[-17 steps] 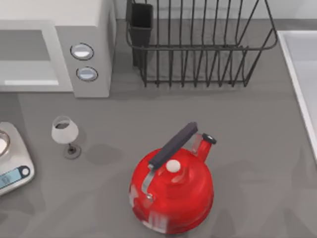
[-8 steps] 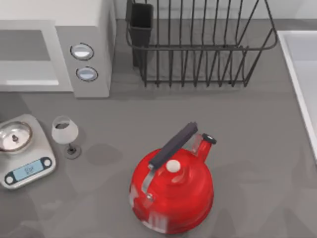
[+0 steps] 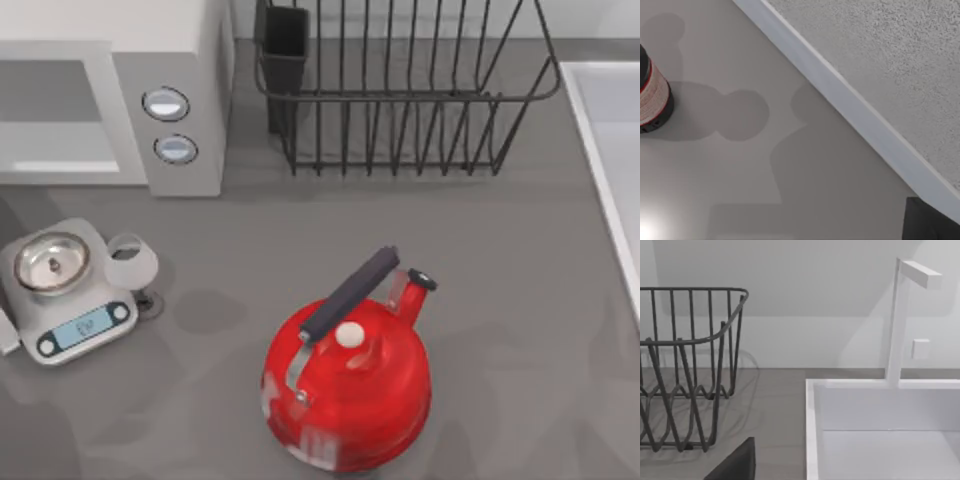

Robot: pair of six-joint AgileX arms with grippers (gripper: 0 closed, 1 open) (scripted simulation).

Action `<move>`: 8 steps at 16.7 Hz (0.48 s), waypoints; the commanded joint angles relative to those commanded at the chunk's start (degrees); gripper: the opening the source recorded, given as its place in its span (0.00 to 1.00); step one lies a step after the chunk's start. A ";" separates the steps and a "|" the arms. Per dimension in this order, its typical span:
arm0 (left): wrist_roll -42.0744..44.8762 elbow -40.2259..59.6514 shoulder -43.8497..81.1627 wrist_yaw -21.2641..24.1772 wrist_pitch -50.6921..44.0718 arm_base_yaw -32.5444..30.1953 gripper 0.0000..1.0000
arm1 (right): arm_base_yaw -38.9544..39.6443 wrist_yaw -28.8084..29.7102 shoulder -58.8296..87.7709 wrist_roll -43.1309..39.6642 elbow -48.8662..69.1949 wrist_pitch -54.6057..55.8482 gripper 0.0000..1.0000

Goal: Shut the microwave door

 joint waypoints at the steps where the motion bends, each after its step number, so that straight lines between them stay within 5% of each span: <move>1: 0.01 2.16 -0.24 -0.78 0.23 0.43 0.00 | 0.00 0.00 0.00 0.00 0.00 0.00 1.00; 4: -1.73 1.91 -0.59 -2.57 0.18 -1.67 0.00 | 0.00 0.00 0.00 0.00 0.00 0.00 1.00; 8: -9.04 0.57 -2.81 -10.06 0.04 -12.61 0.00 | 0.00 0.00 0.00 0.00 0.00 0.00 1.00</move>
